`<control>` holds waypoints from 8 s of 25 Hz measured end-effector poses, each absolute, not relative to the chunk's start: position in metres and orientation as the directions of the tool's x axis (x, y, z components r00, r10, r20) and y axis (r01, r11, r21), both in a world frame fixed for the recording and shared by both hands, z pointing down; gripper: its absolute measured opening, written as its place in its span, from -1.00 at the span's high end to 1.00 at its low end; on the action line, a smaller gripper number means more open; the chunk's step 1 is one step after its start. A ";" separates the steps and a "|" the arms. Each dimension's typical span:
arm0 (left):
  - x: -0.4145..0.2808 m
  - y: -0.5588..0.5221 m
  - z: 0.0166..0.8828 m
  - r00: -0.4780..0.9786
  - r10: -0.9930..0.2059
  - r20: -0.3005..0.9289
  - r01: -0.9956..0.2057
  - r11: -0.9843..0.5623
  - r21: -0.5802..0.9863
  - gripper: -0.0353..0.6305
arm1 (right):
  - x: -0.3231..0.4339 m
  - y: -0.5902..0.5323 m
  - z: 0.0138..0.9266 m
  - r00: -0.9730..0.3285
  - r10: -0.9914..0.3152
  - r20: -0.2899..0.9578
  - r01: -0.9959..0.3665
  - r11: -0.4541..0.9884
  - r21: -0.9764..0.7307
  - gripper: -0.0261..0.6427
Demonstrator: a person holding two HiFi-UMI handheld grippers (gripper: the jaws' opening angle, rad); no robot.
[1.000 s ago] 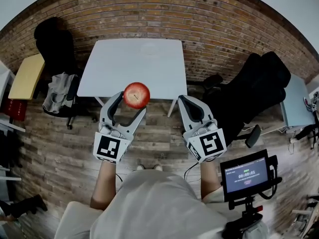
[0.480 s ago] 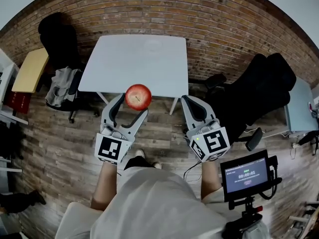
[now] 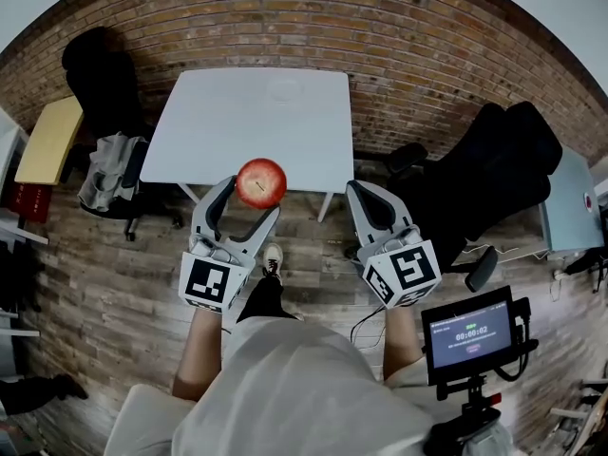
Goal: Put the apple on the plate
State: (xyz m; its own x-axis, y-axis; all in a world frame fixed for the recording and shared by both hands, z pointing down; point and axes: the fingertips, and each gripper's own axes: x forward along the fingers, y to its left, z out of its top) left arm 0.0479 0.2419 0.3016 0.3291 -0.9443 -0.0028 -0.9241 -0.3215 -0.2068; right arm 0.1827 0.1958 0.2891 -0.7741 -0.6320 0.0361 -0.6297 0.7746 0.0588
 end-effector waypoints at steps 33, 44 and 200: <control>-0.063 0.032 0.304 0.391 -0.920 -0.004 -0.906 -0.384 -0.180 -0.09 | 0.076 0.009 0.288 -0.748 -0.656 0.102 -0.654 0.754 0.052 0.91; -0.093 -0.043 0.316 0.414 -0.910 0.016 -0.897 -0.411 -0.163 -0.10 | 0.044 -0.060 0.300 -0.743 -0.657 0.128 -0.660 0.751 0.027 0.91; -0.117 -0.358 0.649 0.446 -0.739 0.504 -0.874 -0.481 0.068 -0.10 | 0.006 -0.263 0.513 -0.723 -0.489 0.488 -0.671 0.665 -0.328 0.91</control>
